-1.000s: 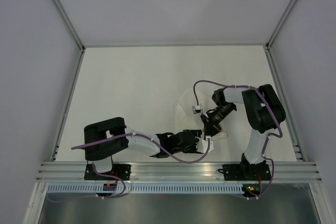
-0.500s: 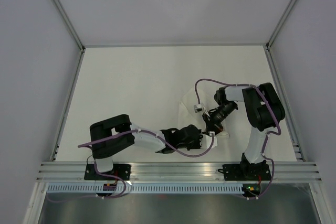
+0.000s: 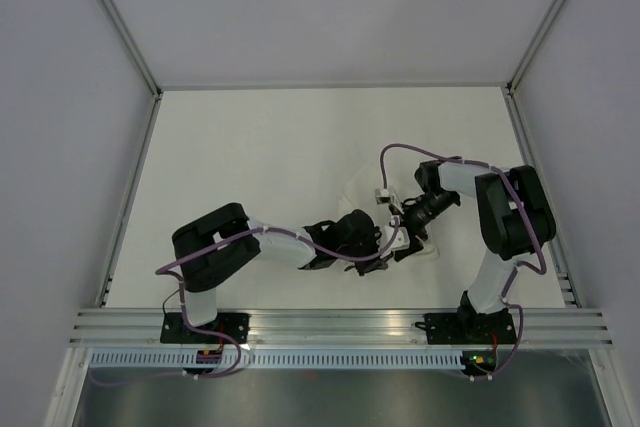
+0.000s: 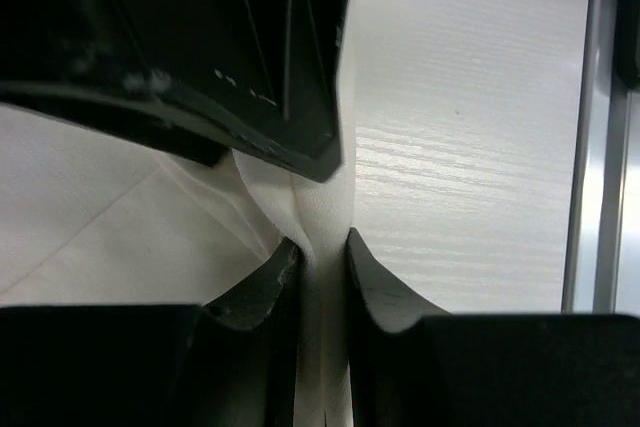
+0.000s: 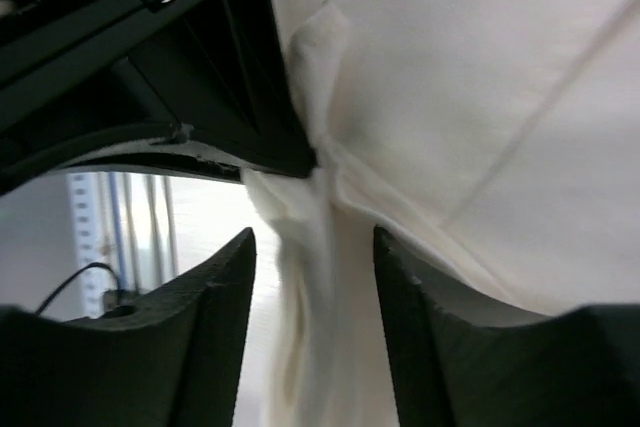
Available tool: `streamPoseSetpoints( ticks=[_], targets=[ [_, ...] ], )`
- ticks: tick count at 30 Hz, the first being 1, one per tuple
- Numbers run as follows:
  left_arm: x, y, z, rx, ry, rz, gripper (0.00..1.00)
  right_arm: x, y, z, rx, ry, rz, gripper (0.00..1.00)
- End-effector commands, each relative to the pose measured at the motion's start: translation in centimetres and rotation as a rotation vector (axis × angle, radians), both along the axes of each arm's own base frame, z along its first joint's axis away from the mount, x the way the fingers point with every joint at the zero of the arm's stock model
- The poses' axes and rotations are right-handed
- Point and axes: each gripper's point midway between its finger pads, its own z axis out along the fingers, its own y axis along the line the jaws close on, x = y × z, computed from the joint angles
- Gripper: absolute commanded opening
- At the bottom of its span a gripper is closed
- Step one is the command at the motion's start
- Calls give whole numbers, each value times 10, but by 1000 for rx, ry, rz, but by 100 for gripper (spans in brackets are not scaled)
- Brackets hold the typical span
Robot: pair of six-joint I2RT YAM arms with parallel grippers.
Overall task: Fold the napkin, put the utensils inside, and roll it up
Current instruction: Roll the napkin at the center of the board.
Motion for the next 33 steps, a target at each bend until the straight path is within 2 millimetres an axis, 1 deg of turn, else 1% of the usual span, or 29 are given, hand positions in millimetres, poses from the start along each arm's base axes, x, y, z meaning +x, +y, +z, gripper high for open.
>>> streamPoseSetpoints(
  ticks=[1, 2, 4, 5, 6, 7, 9, 10, 11, 12, 13, 14, 15, 16, 17, 18, 19, 20, 21, 22, 23, 24, 26, 28, 29, 30, 31, 32, 33],
  targets=[
    [-31, 36, -48, 156, 285, 19, 2, 55, 5, 12, 72, -244, -71, 58],
    [-29, 36, -47, 149, 311, 20, 2, 63, 5, 20, 79, -270, -101, 60],
    [-29, 38, -49, 147, 341, 23, 2, 74, -1, 27, 83, -299, -155, 61],
    [-29, 39, -50, 147, 382, 34, 2, 83, -2, 33, 93, -342, -175, 61],
    [-29, 41, -52, 151, 406, 42, 2, 85, -4, 37, 95, -341, -205, 62],
    [-31, 41, -51, 148, 429, 36, 2, 92, -10, 45, 102, -375, -233, 62],
    [-30, 42, -55, 159, 472, 42, 2, 95, -13, 54, 126, -402, -252, 62],
    [-30, 43, -56, 161, 492, 47, 2, 97, -19, 62, 136, -432, -266, 62],
    [-28, 42, -55, 153, 513, 45, 2, 95, -22, 67, 140, -442, -273, 62],
    [-28, 43, -58, 158, 539, 59, 2, 91, -25, 68, 143, -458, -272, 62],
    [-28, 44, -58, 155, 563, 59, 2, 89, -28, 79, 148, -509, -274, 62],
    [-27, 45, -57, 150, 598, 56, 2, 85, -28, 82, 150, -533, -268, 62],
    [-26, 46, -59, 157, 614, 60, 2, 75, -29, 77, 148, -538, -263, 62],
    [-26, 48, -64, 171, 634, 68, 2, 70, -29, 87, 155, -606, -253, 61],
    [-24, 47, -62, 164, 656, 65, 2, 68, -30, 88, 153, -647, -248, 62],
    [-25, 49, -64, 181, 678, 73, 2, 56, -31, 80, 147, -646, -245, 61],
    [-25, 51, -69, 195, 699, 78, 2, 52, -30, 87, 147, -712, -232, 61],
    [-21, 50, -69, 192, 712, 80, 2, 52, -32, 84, 119, -755, -226, 61],
    [-22, 52, -71, 210, 736, 91, 2, 41, -31, 73, 106, -751, -216, 62],
    [-23, 53, -74, 220, 761, 94, 2, 35, -26, 75, 106, -801, -184, 61],
    [-18, 51, -73, 218, 768, 101, 2, 37, -27, 71, 77, -843, -176, 62],
    [-19, 55, -76, 241, 793, 113, 2, 25, -23, 61, 72, -855, -144, 62],
    [-14, 55, -79, 247, 820, 128, 2, 17, -22, 45, 38, -861, -108, 63],
    [-13, 57, -82, 265, 860, 144, 2, 9, -16, 36, 35, -853, -60, 62],
    [-9, 57, -84, 269, 873, 155, 2, 9, -15, 32, 28, -860, -51, 62],
    [-8, 57, -84, 273, 883, 157, 2, 6, -17, 25, 7, -855, -45, 61],
    [-8, 56, -84, 271, 895, 155, 2, 2, -12, 25, 13, -860, -21, 61],
    [-8, 57, -85, 273, 903, 158, 2, 4, -10, 26, 18, -881, -15, 62],
    [-7, 56, -85, 274, 908, 163, 2, 2, -10, 22, 12, -877, -21, 62]
  ],
)
